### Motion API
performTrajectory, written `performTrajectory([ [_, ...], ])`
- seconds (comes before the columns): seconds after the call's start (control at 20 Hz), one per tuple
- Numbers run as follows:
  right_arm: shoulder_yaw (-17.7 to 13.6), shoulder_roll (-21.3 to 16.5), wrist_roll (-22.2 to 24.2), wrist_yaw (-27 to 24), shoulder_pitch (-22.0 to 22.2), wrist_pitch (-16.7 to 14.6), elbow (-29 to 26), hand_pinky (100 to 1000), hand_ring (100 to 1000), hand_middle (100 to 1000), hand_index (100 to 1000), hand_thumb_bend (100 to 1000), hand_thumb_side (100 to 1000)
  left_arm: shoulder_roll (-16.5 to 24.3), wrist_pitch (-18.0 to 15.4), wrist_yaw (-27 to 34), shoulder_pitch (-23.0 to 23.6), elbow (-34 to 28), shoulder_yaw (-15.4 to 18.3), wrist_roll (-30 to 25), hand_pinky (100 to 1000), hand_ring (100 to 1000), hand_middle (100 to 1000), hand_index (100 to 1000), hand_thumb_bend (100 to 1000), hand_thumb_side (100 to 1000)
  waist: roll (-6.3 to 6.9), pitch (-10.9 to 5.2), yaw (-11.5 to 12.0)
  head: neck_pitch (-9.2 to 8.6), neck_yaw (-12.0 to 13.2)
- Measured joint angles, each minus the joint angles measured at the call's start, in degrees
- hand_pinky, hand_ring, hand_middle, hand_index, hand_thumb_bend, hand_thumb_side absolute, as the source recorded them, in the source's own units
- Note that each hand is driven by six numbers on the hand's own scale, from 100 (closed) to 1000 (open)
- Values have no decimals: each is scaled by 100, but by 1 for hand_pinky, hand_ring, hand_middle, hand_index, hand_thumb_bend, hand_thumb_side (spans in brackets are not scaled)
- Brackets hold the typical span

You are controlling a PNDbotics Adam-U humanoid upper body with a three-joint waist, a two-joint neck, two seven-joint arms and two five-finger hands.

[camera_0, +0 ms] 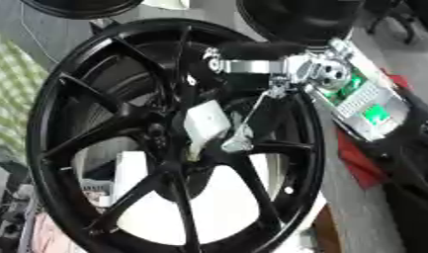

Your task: Pull the pin out of the wheel hub.

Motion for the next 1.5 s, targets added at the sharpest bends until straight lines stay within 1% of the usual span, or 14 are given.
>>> performTrajectory([
  [0.1, 0, -7, -20, -10, -1, 37, -21, 842, 640, 336, 529, 379, 100, 0, 4, 0, 1, 0, 1, 6, 678, 634, 548, 677, 100, 760, 0, -2, -1, 0, -5],
  [0.3, -12, -43, -12, -49, -7, 65, -99, 837, 621, 319, 517, 373, 100, 0, 13, 0, 5, 0, 4, 19, 678, 634, 548, 678, 100, 759, 0, -20, -4, 0, -20],
  [0.4, -34, -58, 7, -87, -11, 84, -151, 836, 616, 313, 513, 371, 100, 0, 15, 0, 8, 0, 6, 24, 678, 634, 549, 678, 100, 759, 1, -45, -18, 0, -25],
  [0.45, -45, -64, 21, -115, -13, 98, -182, 836, 614, 312, 513, 355, 100, 0, 15, 0, 9, 0, 9, 26, 678, 635, 549, 678, 100, 763, 1, -59, -25, 0, -27],
  [0.55, -83, -106, 65, -196, -45, 142, -255, 836, 612, 309, 513, 370, 100, -1, 16, 0, 13, 0, 24, 37, 678, 635, 549, 678, 100, 757, 3, -96, -30, 0, -33],
  [0.8, -247, -209, 220, -577, -149, 351, -497, 838, 608, 305, 512, 369, 100, -1, 22, 2, 32, 0, 39, 72, 678, 635, 550, 679, 100, 755, 6, -189, -44, 1, -44],
  [1.05, -450, -302, 292, -963, -206, 600, -709, 845, 605, 302, 513, 369, 100, -1, 35, 12, 49, 0, 65, 104, 677, 635, 550, 680, 100, 755, 10, -233, -64, 2, -53],
  [1.3, -690, -360, 269, -1411, -267, 877, -786, 853, 604, 299, 513, 369, 100, -1, 42, 38, 50, 0, 72, 141, 677, 634, 550, 680, 100, 756, 17, -241, -61, 2, -83],
  [1.5, -893, -439, 152, -1719, -325, 1058, -791, 857, 605, 298, 514, 369, 100, -1, 45, 49, 50, 0, 72, 145, 676, 634, 550, 680, 100, 756, 20, -241, -57, -2, -117],
])
